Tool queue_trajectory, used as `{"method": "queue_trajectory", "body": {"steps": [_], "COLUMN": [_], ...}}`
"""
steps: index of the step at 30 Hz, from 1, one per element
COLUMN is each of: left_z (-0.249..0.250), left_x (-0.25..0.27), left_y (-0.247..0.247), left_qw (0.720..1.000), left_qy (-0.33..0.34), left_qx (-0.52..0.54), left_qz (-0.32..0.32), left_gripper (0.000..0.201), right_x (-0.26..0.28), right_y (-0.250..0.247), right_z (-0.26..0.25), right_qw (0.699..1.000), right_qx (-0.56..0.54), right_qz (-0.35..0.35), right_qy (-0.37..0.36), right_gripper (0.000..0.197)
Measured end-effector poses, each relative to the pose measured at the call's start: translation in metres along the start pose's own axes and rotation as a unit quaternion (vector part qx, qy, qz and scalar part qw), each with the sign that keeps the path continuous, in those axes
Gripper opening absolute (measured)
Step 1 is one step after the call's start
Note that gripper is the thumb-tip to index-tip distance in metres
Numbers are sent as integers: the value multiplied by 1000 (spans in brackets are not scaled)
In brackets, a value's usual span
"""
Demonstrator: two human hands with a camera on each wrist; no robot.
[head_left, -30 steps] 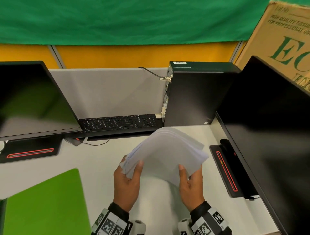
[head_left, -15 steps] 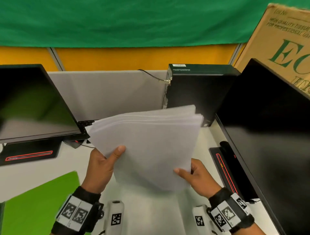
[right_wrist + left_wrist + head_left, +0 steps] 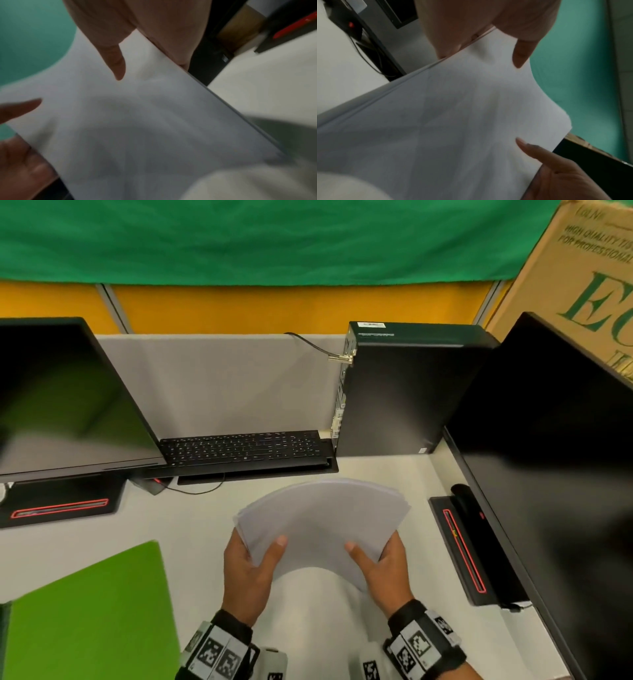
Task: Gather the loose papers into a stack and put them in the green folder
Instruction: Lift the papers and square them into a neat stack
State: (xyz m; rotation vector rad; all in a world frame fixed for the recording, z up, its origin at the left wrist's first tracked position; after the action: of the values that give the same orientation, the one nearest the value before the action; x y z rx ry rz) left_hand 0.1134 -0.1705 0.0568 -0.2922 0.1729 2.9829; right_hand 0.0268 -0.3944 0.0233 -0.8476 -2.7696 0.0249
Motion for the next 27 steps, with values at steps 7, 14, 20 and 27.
{"method": "queue_trajectory", "body": {"steps": [7,14,20,27], "left_z": [54,39,17,15], "left_x": [-21,-23,-17,-18], "left_y": [5,-2,-7,-3], "left_qw": [990,992,998,999], "left_qy": [126,111,62,34], "left_qx": [25,26,-28,-33], "left_qz": [-64,-46,-15,-4], "left_gripper": [30,31,29,29], "right_x": [-8,-10,-11,-7], "right_y": [-11,-5,0,-1], "right_z": [-70,-56,-38,-32], "right_qw": [991,994,997,998], "right_qx": [0,5,-7,-30], "right_qz": [-41,-58,-47,-28], "right_qy": [-130,-96,-56,-41], "right_gripper": [44,45,37,42]}}
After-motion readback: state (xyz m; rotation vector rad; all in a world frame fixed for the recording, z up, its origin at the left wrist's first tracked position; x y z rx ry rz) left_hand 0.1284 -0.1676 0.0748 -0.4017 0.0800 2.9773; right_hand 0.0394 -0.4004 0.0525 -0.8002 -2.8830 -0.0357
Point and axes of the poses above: each hand's wrist, its own x-axis away from the middle knuckle, its own y-axis out of the palm, z = x × y, the point moved 10 cm from there along -x, towards the middle knuckle, and after that the axes turned 8 degrees about y, right-handed, at the moved point
